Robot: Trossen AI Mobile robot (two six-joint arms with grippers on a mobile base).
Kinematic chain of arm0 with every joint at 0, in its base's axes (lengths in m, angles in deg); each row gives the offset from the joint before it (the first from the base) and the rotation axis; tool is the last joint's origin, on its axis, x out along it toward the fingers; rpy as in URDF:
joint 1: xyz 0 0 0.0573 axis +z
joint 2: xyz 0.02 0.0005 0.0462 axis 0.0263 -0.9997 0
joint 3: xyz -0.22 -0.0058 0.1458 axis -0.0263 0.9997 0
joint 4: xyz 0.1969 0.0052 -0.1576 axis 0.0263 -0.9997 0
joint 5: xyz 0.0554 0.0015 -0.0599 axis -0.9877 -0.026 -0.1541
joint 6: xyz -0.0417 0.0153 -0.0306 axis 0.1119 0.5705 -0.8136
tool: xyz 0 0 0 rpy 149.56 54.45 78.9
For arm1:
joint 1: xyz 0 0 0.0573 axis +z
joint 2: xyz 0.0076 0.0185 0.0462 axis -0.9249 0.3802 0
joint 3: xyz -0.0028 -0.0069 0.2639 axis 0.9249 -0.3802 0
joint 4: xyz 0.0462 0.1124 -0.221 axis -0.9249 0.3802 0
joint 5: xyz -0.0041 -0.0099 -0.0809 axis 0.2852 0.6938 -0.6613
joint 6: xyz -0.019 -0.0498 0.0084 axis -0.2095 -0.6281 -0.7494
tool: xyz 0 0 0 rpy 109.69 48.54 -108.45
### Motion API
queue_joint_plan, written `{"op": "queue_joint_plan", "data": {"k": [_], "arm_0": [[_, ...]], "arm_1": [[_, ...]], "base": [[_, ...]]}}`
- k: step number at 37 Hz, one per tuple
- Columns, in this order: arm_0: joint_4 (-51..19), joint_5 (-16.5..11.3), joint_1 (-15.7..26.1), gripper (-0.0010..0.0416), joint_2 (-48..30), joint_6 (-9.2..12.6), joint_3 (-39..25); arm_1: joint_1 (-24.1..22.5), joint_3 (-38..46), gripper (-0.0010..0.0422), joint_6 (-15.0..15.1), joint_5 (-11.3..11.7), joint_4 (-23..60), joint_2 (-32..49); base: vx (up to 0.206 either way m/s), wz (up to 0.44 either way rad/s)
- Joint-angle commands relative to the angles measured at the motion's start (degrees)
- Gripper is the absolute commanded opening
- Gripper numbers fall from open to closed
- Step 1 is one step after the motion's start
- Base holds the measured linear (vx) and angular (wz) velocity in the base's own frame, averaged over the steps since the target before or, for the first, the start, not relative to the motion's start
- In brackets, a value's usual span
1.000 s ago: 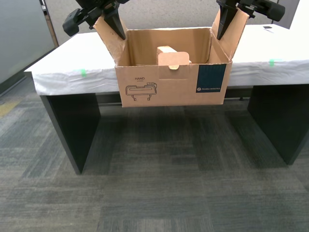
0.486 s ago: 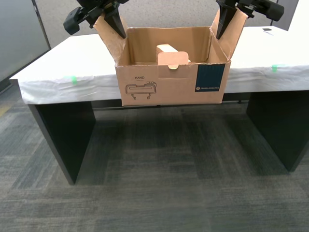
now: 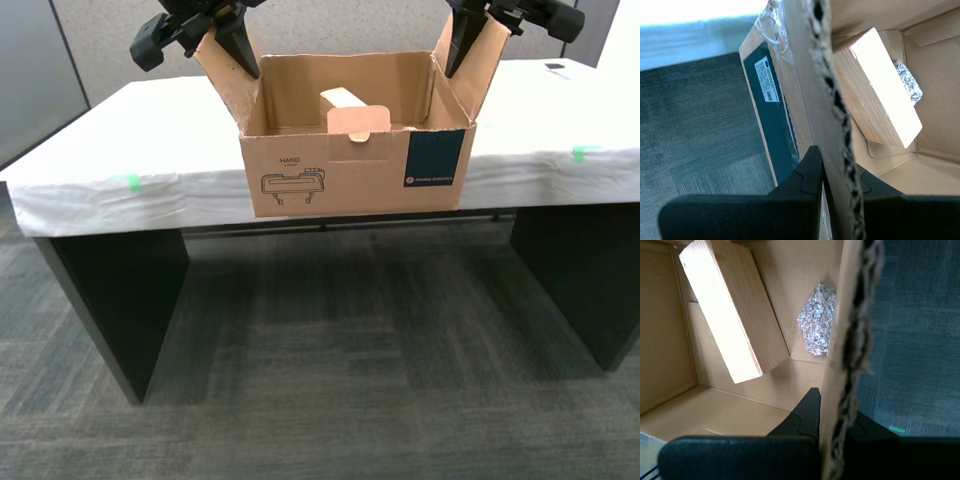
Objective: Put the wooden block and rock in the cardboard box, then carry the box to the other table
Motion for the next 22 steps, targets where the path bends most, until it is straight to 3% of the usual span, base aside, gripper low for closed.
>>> {"op": "queue_joint_plan", "data": {"k": [1,22], "arm_0": [[0.9,-1.4,0.2,-0.0001,0.0,0.0,-0.1],[0.4,-1.4,0.2,0.0000,0.0,-1.0,-0.1]], "arm_1": [[-0.2,0.1,-0.0001,0.2,-1.7,-0.4,0.0],[-0.2,0.1,-0.0001,-1.1,-1.8,0.7,0.0]], "base": [[0.140,-0.005],[0.142,-0.003]]}}
